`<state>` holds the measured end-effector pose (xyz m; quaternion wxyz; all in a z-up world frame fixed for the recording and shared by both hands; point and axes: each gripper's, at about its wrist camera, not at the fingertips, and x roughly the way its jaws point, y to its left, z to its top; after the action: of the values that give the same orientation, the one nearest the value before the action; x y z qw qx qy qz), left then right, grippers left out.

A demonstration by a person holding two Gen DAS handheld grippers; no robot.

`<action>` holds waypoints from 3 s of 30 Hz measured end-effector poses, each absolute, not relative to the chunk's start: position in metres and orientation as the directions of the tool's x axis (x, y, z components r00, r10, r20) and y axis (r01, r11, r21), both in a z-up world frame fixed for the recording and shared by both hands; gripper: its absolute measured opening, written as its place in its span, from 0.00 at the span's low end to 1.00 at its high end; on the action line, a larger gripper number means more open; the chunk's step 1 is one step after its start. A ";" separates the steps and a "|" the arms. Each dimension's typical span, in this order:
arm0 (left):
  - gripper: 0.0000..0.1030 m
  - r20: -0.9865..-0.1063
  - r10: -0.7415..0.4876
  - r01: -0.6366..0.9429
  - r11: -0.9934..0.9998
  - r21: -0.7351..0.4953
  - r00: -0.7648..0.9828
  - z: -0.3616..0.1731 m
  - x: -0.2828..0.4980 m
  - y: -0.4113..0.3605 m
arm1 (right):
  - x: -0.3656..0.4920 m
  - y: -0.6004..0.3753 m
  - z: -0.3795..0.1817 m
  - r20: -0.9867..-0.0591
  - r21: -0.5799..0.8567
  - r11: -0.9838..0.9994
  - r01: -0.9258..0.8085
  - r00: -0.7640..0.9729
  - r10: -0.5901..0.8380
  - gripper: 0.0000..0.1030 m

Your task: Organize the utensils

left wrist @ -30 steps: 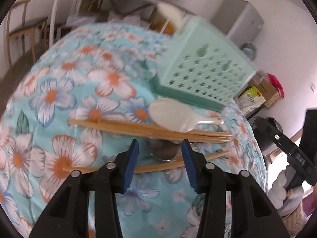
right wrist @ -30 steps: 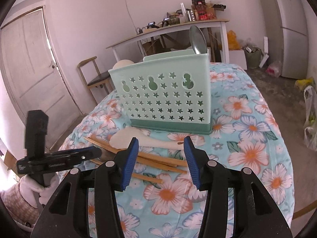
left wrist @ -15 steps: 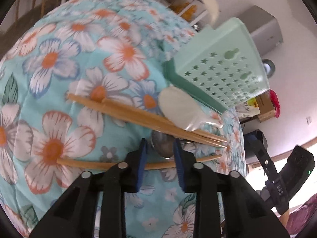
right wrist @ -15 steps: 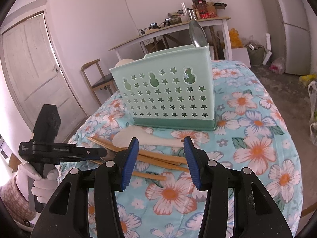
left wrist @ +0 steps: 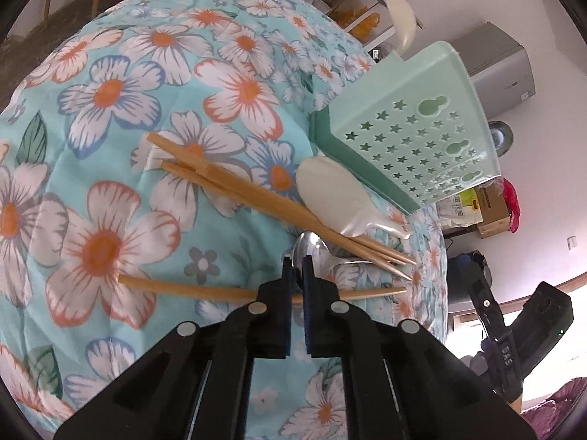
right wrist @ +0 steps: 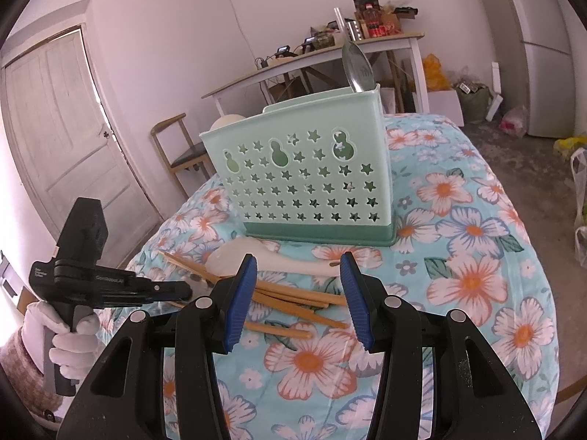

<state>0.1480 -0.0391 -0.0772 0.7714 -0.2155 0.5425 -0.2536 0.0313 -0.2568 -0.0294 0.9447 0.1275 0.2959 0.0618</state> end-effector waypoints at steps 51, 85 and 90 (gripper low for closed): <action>0.01 -0.642 -0.518 0.285 0.853 -0.437 0.565 -0.029 0.104 -0.005 | 0.008 -0.225 0.000 -0.521 0.172 0.985 -0.015 0.847 0.104 0.44; 0.01 -0.486 -0.433 0.239 0.880 -0.410 0.759 0.002 0.117 0.057 | 0.099 -0.168 -0.059 -0.682 -0.452 0.827 -0.336 0.727 -0.078 0.32; 0.01 -0.482 -0.436 0.233 0.875 -0.424 0.760 -0.003 0.124 0.060 | 0.101 -0.165 -0.070 -0.720 -0.482 0.781 -0.396 0.687 -0.095 0.29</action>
<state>0.1245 0.0604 -0.0034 0.9222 -0.1719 0.2952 -0.1811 0.1012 -0.1654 -0.0700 0.8614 -0.3190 0.3856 0.0874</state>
